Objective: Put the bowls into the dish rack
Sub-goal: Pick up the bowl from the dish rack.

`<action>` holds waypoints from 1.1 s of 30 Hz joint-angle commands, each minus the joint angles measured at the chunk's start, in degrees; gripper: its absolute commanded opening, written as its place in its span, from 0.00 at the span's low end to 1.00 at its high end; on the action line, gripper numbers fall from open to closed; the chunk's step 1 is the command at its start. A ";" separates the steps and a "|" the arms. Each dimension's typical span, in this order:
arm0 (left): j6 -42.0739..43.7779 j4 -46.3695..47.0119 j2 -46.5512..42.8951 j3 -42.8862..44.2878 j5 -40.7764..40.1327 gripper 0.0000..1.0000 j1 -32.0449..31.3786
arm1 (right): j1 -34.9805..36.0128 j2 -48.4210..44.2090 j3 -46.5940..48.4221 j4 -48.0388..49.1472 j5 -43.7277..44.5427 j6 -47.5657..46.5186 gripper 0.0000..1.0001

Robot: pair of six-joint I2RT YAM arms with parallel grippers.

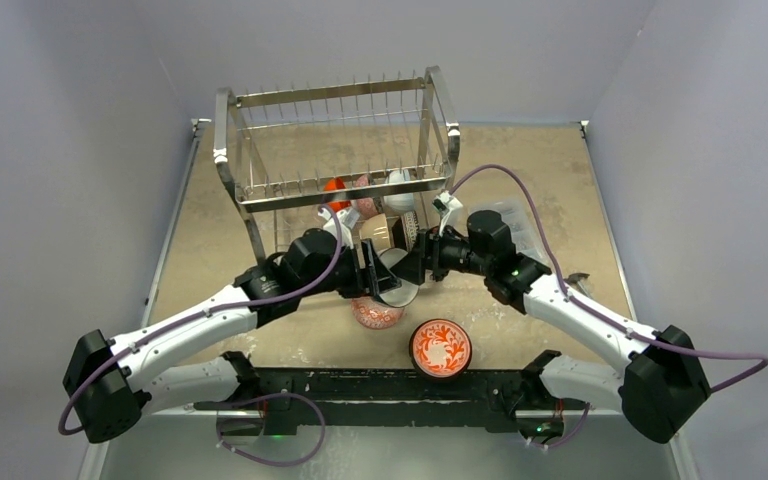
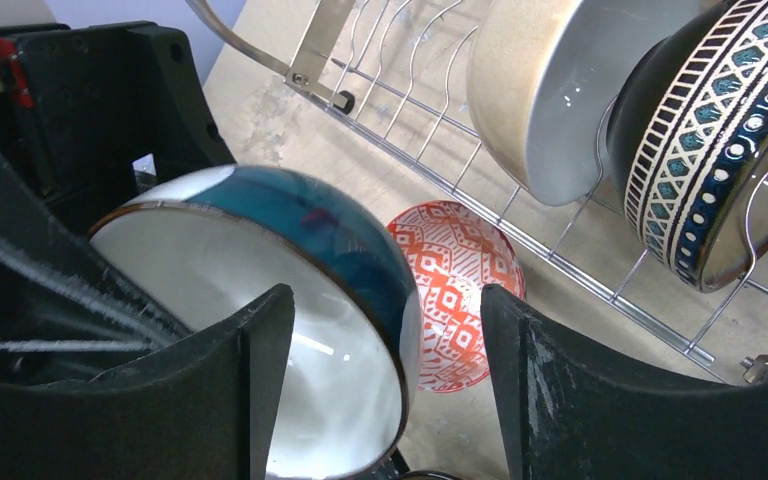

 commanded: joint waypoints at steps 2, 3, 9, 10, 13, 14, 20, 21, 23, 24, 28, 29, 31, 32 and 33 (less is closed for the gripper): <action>-2.51 6.50 -3.67 -1.46 -0.97 0.00 3.55 | 0.07 -0.28 2.37 -0.53 2.03 -0.10 0.72; -2.63 6.68 -3.80 -1.89 -0.83 0.00 3.85 | 0.07 -0.24 2.46 -0.67 2.21 -0.07 0.72; -3.08 6.78 -4.17 -3.41 0.20 0.00 5.85 | 0.07 -0.41 3.20 -2.28 4.67 -0.19 0.72; -3.25 6.54 -4.17 -3.62 0.45 0.00 6.25 | 0.07 -0.81 3.38 -3.06 6.02 -0.16 0.72; -3.57 5.77 -4.49 -4.48 0.87 0.00 7.94 | 0.12 -3.27 3.68 -5.04 10.37 -0.21 0.80; -3.81 5.50 -4.80 -4.81 0.95 0.00 8.51 | 0.08 -4.21 3.65 -5.59 12.03 -0.37 0.82; -4.43 4.71 -6.52 -6.97 3.33 0.00 12.87 | 0.07 -11.70 2.27 -9.01 22.10 0.98 0.87; -4.15 4.35 -6.80 -7.11 3.80 0.00 13.68 | 0.07 -13.03 1.87 -9.08 24.98 1.26 0.87; -3.34 3.20 -7.42 -6.97 4.70 0.00 15.37 | 0.07 -15.73 1.17 -10.83 28.57 2.23 0.88; -2.97 2.73 -7.64 -6.97 5.17 0.00 16.19 | 0.07 -16.53 0.98 -11.45 30.38 2.32 0.88; -1.39 0.82 -8.48 -6.86 7.27 0.00 19.13 | 0.07 -17.11 1.71 -13.78 34.88 1.99 0.90; -1.08 0.30 -8.62 -6.93 7.75 0.00 19.85 | 0.07 -16.63 1.72 -13.78 35.20 1.59 0.90; -0.37 -0.50 -8.79 -7.07 8.96 0.00 21.33 | 0.01 -14.69 2.17 -13.61 35.33 1.01 0.90; -0.01 -0.83 -8.87 -7.23 9.67 0.00 22.23 | 0.03 -13.71 2.41 -13.38 35.30 0.78 0.90; 0.32 -1.03 -8.98 -7.35 10.37 0.00 23.05 | 0.01 -12.71 2.70 -13.10 35.17 0.62 0.90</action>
